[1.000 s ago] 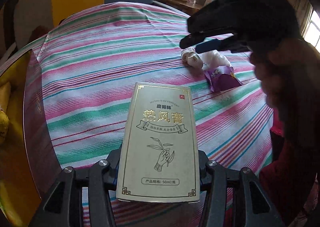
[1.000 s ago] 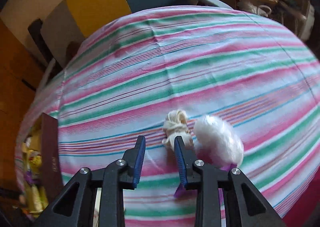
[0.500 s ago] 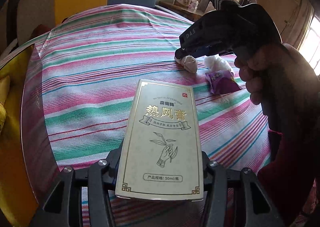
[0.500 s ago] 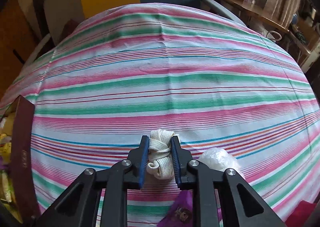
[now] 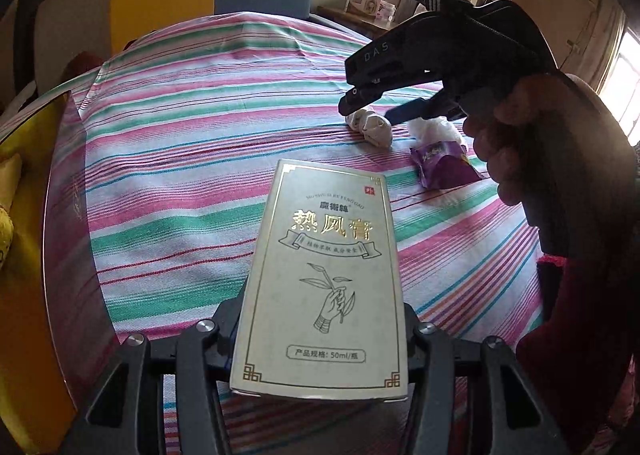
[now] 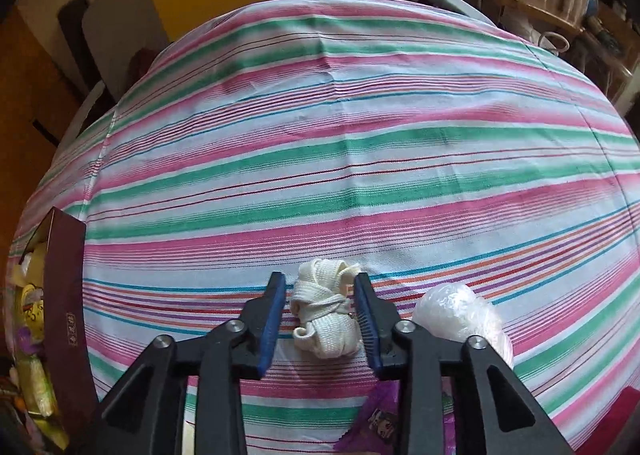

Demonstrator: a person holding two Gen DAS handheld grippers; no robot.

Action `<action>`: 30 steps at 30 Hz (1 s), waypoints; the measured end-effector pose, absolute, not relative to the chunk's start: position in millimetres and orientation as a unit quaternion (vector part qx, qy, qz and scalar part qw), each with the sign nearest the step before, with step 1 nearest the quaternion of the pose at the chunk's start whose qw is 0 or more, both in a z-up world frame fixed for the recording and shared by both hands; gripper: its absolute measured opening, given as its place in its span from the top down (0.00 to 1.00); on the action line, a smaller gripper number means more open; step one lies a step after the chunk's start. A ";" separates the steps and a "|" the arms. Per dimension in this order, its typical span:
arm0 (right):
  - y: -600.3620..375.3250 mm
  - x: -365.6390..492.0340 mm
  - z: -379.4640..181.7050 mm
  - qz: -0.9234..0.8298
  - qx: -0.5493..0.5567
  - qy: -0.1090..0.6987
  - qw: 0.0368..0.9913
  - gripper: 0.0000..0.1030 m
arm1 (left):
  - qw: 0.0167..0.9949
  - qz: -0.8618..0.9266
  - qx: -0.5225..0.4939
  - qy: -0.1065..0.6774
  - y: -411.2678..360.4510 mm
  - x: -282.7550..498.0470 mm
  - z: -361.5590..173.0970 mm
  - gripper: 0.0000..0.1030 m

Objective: Organize objects
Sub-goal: 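Grasp the white rope bundle with the right gripper while left gripper holds the box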

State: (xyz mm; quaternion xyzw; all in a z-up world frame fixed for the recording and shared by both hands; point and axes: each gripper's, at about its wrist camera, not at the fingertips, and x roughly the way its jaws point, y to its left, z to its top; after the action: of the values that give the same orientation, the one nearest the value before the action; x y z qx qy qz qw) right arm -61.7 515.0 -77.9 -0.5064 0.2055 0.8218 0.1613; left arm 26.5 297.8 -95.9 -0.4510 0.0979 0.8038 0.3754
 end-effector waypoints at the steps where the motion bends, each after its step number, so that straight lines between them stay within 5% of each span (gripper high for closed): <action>1: 516.7 -60.4 -78.8 0.819 -0.509 0.211 0.163 0.46 | 0.375 0.804 -0.451 0.098 298.4 25.7 -96.5 0.47; 4: 515.1 -59.5 -79.6 0.816 -0.514 0.208 0.164 0.49 | 0.375 0.804 -0.450 0.097 298.4 25.2 -96.9 0.47; 6: 508.9 -62.9 -81.5 0.816 -0.524 0.181 0.162 0.75 | 0.375 0.805 -0.449 0.097 298.2 25.9 -96.8 0.47; 9: 491.3 -66.5 -81.7 0.821 -0.534 0.133 0.152 0.76 | 0.374 0.808 -0.446 0.096 298.1 27.2 -97.3 0.48; 16: 510.2 -61.4 -88.0 0.809 -0.538 0.199 0.127 0.74 | 0.372 0.810 -0.440 0.108 299.8 30.8 -95.9 0.48; 23: 504.8 -61.9 -88.3 0.820 -0.537 0.153 0.124 0.74 | 0.370 0.813 -0.431 0.131 302.4 30.0 -92.6 0.49; 30: 486.6 -66.8 -87.6 0.824 -0.541 0.110 0.125 0.73 | 0.402 0.825 -0.386 0.094 277.7 45.1 -35.4 0.49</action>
State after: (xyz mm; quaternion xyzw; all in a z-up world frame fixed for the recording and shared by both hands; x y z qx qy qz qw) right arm -66.8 486.6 -87.6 -0.5410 0.1102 0.8244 0.1247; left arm 45.1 277.7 -35.4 -0.3862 0.0943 0.8250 0.4016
